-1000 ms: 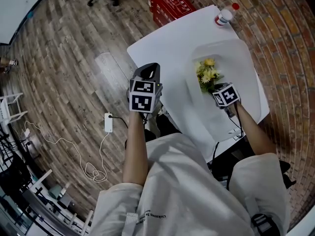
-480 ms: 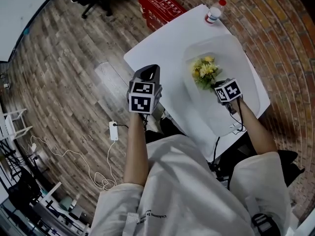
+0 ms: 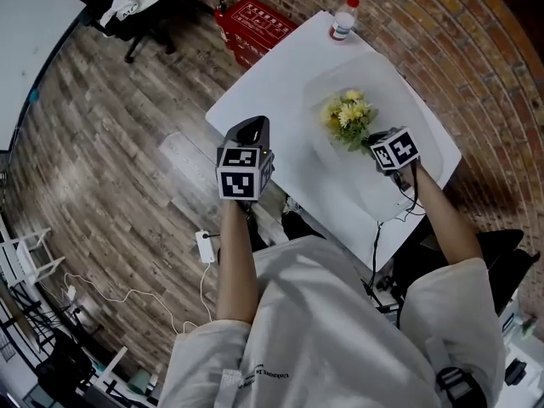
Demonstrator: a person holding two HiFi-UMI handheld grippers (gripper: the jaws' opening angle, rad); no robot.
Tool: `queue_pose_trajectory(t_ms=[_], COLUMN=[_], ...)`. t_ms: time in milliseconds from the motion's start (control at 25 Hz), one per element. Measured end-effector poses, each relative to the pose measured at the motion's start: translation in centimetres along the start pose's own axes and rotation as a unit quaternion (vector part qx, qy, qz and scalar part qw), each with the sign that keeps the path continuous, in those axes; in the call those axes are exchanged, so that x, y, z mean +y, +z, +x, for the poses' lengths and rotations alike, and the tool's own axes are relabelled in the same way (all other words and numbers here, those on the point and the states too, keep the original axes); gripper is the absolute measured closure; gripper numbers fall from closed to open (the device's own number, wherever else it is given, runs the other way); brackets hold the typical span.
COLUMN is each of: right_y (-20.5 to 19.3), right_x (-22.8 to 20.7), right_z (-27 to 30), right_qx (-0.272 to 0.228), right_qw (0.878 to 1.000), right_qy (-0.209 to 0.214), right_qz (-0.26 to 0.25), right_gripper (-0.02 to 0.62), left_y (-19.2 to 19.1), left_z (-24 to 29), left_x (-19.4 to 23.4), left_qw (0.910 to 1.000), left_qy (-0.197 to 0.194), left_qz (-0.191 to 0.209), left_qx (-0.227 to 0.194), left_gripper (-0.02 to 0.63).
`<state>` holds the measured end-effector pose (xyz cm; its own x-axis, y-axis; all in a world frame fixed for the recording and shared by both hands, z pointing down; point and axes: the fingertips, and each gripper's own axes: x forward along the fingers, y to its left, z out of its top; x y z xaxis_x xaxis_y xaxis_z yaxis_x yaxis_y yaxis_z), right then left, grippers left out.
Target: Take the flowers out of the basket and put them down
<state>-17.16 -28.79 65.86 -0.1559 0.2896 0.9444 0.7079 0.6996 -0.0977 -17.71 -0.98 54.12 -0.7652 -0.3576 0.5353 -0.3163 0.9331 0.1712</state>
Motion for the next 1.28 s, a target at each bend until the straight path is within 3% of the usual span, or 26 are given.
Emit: queue_pose_trajectory(t_ms=[480, 840, 1120, 1280], right_y=[0.0, 0.6, 1.4, 2.5], right_x=[0.6, 1.0, 1.5, 1.5], right_z=[-5.5, -9.6, -11.5, -12.8], right_qx=[-0.033, -0.079, -0.133, -0.161], right_qw=[0.998, 0.989, 0.972, 0.961], right_qy=[-0.029, -0.064, -0.093, -0.111], right_qz=[0.05, 0.109, 0.172, 0.193], right_gripper=[0.517, 0.517, 0.518, 0.518], left_y=[3.7, 4.9, 4.5, 4.2], left_z=[0.4, 0.6, 0.1, -0.4], left_x=[-1.5, -1.6, -1.7, -1.3], left_qw=[0.9965, 0.9928, 0.9848, 0.9837], left_qy=[-0.065, -0.102, -0.146, -0.154], left_qz=[0.048, 0.057, 0.094, 0.093], left_qx=[-0.022, -0.024, -0.004, -0.004], left_gripper=[0.581, 0.581, 0.581, 0.581])
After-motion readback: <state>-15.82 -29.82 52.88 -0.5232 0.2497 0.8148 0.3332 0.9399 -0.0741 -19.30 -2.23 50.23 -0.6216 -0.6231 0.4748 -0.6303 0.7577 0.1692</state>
